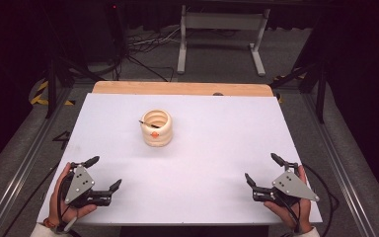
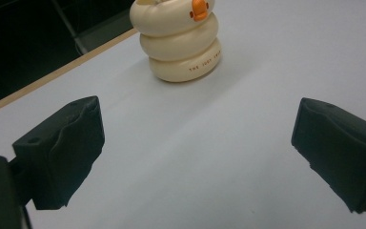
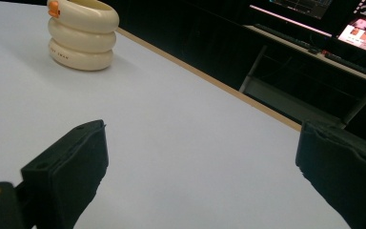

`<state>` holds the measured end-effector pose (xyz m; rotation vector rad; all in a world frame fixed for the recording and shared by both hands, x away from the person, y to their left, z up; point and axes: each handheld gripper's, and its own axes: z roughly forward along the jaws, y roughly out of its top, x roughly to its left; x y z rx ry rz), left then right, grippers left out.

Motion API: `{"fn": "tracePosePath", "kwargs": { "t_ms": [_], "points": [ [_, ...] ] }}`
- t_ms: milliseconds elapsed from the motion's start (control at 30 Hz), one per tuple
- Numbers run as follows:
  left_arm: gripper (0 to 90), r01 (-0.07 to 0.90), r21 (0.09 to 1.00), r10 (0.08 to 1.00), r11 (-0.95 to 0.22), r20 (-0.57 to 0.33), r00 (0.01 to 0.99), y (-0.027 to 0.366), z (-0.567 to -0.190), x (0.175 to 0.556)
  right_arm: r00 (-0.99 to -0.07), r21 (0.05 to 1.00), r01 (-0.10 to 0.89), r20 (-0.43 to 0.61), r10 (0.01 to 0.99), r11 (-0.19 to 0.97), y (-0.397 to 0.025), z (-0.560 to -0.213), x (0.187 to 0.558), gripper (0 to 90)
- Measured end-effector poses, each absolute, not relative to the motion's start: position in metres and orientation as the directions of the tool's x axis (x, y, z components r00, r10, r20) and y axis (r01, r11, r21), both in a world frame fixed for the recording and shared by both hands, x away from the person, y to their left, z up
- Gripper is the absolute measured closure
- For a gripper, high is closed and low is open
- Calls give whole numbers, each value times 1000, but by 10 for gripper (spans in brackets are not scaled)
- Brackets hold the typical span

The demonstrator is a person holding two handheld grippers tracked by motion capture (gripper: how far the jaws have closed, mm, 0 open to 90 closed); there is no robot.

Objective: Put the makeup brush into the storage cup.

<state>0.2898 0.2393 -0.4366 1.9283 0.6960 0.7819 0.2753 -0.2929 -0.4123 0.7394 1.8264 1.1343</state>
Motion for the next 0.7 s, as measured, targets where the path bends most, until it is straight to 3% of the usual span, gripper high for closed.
{"fn": "tracePosePath", "kwargs": {
  "t_ms": [700],
  "points": [
    [50,138,903,723,-406,225,653,242,-435,289,-482,897,41,-368,795,440,-284,-413,275,42]
  ]
}}
